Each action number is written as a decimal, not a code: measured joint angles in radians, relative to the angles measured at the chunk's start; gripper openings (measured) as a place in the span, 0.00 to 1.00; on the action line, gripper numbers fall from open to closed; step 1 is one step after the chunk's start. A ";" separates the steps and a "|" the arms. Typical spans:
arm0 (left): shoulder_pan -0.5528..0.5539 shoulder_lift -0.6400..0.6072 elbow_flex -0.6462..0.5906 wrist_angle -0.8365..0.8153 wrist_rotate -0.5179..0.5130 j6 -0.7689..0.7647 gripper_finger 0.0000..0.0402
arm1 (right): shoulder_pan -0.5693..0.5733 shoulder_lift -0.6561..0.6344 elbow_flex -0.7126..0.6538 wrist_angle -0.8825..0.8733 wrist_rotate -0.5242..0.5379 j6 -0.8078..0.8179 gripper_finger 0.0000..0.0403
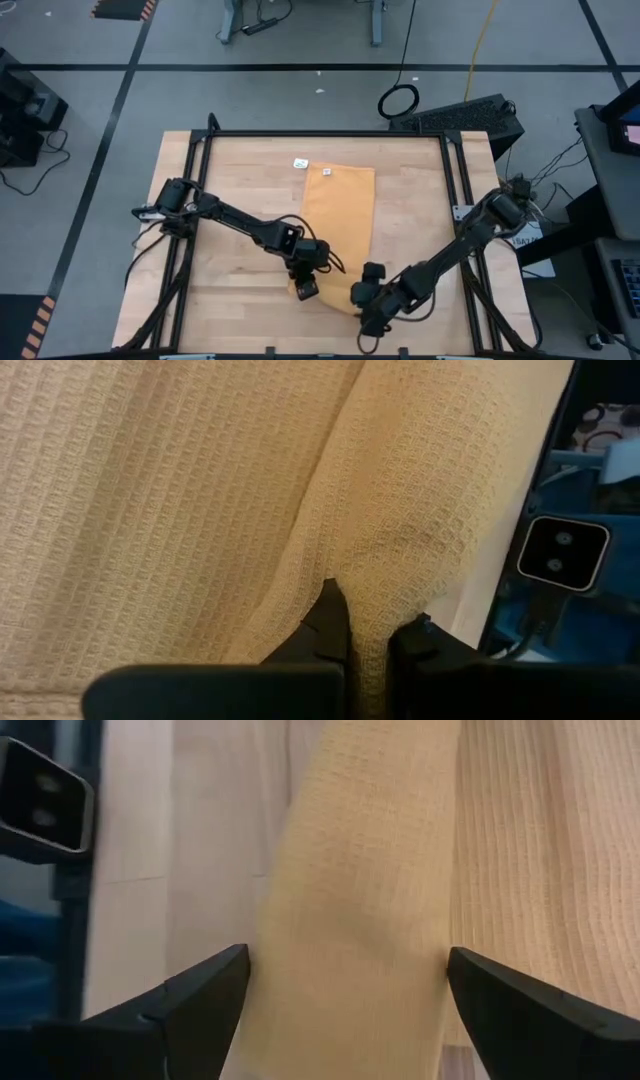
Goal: Roll towel into tight, uniform cylinder
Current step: Roll the orange towel
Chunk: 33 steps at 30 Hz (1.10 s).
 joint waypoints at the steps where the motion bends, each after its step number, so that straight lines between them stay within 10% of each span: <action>1: 0.000 0.000 0.000 -0.001 0.004 -0.001 0.04 | 0.000 0.014 0.016 -0.014 0.003 0.000 0.82; 17: 0.000 0.000 0.000 -0.001 0.007 0.001 0.04 | -0.010 0.077 0.073 -0.127 0.005 0.098 0.82; 30: -0.060 0.000 0.001 -0.005 0.007 0.129 0.10 | -0.085 0.072 0.073 -0.084 -0.134 -0.025 0.06; 33: -0.081 -0.001 0.001 -0.003 0.021 0.139 0.09 | -0.098 0.071 0.073 -0.066 -0.176 -0.068 0.04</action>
